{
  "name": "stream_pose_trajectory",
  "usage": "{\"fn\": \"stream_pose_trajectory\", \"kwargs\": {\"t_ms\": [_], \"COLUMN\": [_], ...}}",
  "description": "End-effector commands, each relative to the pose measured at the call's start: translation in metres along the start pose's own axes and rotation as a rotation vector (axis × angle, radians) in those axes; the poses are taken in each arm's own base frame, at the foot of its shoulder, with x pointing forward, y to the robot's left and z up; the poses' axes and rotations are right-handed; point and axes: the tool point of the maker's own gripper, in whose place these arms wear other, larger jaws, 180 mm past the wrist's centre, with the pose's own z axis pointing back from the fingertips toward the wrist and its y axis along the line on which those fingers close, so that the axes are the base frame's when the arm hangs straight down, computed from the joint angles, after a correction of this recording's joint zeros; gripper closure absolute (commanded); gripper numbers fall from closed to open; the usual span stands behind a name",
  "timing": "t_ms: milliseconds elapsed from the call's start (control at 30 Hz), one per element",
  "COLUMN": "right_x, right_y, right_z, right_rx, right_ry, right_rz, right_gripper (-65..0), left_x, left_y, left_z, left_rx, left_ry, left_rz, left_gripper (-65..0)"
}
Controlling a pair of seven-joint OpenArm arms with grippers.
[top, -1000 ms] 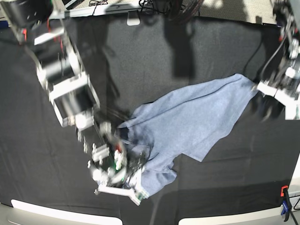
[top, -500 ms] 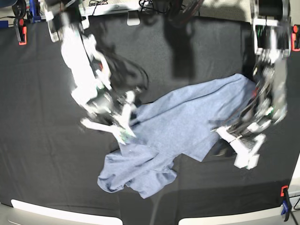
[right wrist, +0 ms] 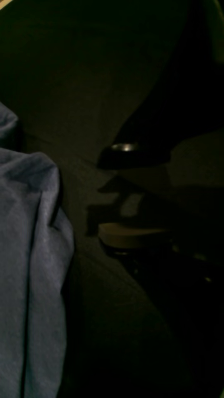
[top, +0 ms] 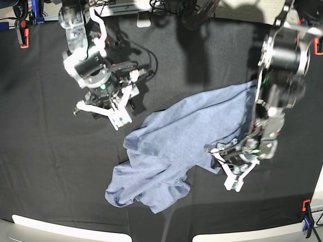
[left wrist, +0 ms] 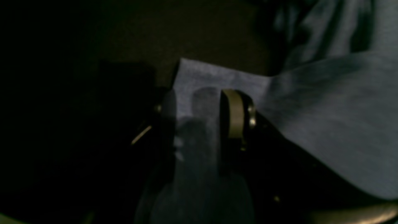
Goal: Layout the t-shirt on the table in an organized manner, then fold the t-shirt properly
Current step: 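Release the hem and reposition both grippers over the shirt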
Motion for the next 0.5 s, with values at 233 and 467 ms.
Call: {"fn": "stream_pose_trajectory", "kwargs": {"t_ms": [233,467], "right_x": [0.015,0.014], "right_y": [-0.005,-0.006], "right_z": [0.004,0.004], "right_rx": [-0.014,-0.015], "right_ry": [-0.051,-0.051], "right_rz": [0.002,0.001], "right_gripper": [-27.5,-27.5], "left_x": [0.036,0.026], "left_y": [0.036,-0.003], "left_z": [-0.004,-0.014], "left_rx": [0.141,0.026], "left_ry": [-0.104,-0.060], "left_rz": [0.026,-0.013], "left_gripper": [-21.6,-21.6]}}
